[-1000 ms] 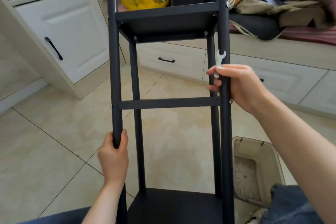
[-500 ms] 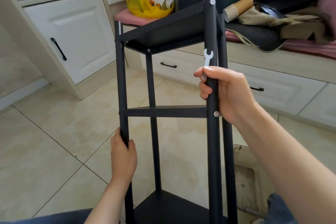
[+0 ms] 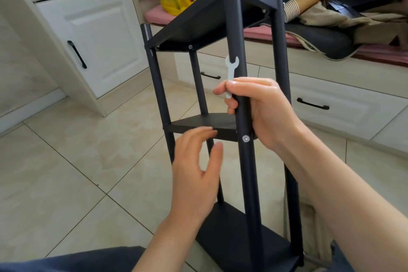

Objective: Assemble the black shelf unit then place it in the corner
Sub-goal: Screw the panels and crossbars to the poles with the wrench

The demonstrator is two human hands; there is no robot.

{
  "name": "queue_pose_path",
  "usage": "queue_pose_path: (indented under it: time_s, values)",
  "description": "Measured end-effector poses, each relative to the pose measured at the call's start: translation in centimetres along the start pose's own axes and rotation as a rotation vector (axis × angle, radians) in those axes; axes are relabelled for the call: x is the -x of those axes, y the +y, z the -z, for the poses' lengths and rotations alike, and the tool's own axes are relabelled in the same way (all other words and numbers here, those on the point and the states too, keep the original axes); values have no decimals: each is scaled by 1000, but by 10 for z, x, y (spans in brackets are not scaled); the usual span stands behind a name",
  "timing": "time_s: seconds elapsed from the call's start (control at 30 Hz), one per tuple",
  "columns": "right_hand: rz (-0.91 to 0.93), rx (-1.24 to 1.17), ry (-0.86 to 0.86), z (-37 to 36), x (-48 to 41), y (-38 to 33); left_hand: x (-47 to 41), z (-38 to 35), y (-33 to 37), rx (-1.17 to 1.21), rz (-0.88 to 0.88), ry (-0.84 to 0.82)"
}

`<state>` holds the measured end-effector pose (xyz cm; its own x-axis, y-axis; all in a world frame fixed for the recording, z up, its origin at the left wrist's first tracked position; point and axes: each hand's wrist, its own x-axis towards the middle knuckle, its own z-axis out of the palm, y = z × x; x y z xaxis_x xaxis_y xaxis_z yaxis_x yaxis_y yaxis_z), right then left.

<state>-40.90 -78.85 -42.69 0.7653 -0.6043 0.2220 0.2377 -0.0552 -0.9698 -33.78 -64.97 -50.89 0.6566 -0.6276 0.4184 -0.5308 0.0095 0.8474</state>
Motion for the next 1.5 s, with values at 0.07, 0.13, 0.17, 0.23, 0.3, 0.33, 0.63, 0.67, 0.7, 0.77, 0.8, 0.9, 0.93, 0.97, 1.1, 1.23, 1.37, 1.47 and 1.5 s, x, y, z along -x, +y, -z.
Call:
queue_pose_path:
  time_s: [0.07, 0.13, 0.17, 0.23, 0.3, 0.33, 0.63, 0.67, 0.7, 0.77, 0.8, 0.9, 0.93, 0.97, 1.1, 1.23, 1.37, 1.47, 1.5]
  values:
    - [1, 15, -22, -2, -1, -1, 4, -3, 12, 26, -13, -63]
    - [3, 35, -52, -6, -2, -3, 5, -6, 15, 8, -25, -135]
    - [1, 45, -72, -9, -2, -3, 4, -7, 14, -12, -24, -153]
    - [-4, 81, -105, -14, -1, -5, 4, -9, 10, -50, -16, -161]
    - [3, 137, -116, -19, 0, -5, 7, -11, 6, -39, 8, -150]
    - [9, 163, -114, -21, -1, -4, 8, -11, 5, -17, 20, -134]
    - [84, 178, -98, -40, -2, 1, 29, -19, 8, 6, 200, 91]
    - [92, 184, -91, -41, -2, 1, 36, -21, 4, -11, 223, 102]
    - [97, 194, -82, -40, -3, 1, 42, -23, 0, -28, 252, 106]
    - [93, 210, -62, -38, -5, 0, 56, -27, -7, -41, 334, 103]
    - [83, 211, -49, -36, -6, 0, 61, -28, -10, -37, 363, 87]
    - [37, 208, -12, -34, -10, -1, 62, -27, -17, -2, 411, 30]
    - [20, 216, -2, -34, -11, -1, 59, -27, -18, 12, 411, 14]
    - [7, 234, 6, -33, -12, -1, 56, -26, -19, 29, 410, 7]
    - [-11, 357, 64, -30, -14, -1, 44, -22, -20, 76, 391, 23]
    - [-4, 425, 197, -22, -7, 6, 31, -18, -28, 122, 379, 34]
    - [70, 570, 397, -20, 15, 29, 21, -17, -34, 127, 359, 63]
    - [159, 745, 506, -29, 36, 52, 18, -15, -38, 146, 371, 71]
    - [165, 765, 531, -33, 42, 59, 17, -14, -39, 147, 365, 69]
